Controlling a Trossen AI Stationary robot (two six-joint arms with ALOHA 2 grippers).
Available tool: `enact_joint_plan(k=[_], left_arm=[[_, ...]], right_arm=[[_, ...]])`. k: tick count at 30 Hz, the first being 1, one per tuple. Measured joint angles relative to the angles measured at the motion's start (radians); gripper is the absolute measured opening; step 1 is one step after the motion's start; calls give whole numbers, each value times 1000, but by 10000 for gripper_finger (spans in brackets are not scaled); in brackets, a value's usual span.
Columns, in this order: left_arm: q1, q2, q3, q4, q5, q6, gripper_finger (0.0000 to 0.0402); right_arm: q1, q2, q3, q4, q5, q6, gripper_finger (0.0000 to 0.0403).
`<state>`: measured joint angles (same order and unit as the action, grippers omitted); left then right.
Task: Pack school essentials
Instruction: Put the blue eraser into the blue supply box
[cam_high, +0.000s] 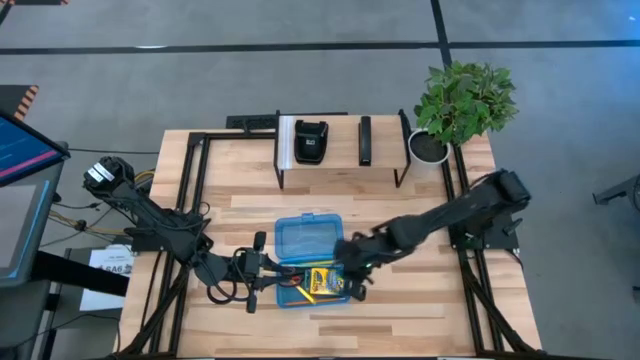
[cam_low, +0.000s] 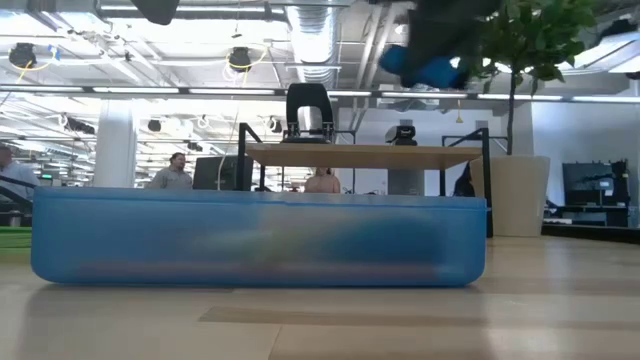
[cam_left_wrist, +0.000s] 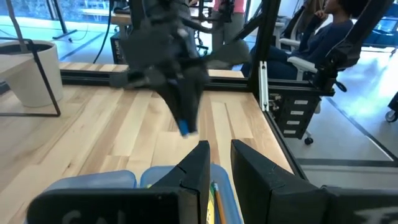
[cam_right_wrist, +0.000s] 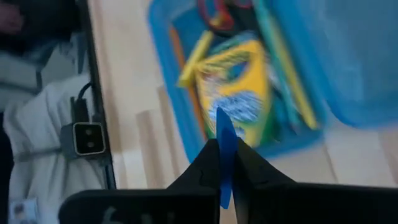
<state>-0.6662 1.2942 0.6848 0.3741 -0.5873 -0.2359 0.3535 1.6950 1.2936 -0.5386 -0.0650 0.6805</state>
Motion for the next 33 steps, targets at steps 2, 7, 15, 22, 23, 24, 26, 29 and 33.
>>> enact_joint_plan(k=[2, 7, 15, 22, 23, 24, 26, 29, 33], left_arm=[[0, 0, 0, -9, 0, -2, 52], [0, 0, 0, -24, 1, -9, 52], [0, 0, 0, -24, 4, -10, 52], [0, 0, 0, -24, 3, -13, 52], [0, 0, 0, -25, 3, -13, 52], [0, 0, 0, -24, 3, -13, 52], [0, 0, 0, -25, 3, -13, 52], [0, 0, 0, -24, 3, -13, 52], [0, 0, 0, -25, 4, -13, 52]], right_arm=[[-3, 76, 72, -1, -48, -59, 19], [1, 240, 223, -71, -139, -178, 23], [12, 405, 381, -219, -174, -269, 28], [12, 456, 418, -257, -178, -289, 37], [12, 456, 420, -256, -179, -289, 40], [12, 456, 421, -253, -179, -290, 43], [12, 456, 421, -255, -179, -289, 49], [11, 451, 421, -253, -179, -289, 60], [11, 450, 421, -260, -179, -289, 86]])
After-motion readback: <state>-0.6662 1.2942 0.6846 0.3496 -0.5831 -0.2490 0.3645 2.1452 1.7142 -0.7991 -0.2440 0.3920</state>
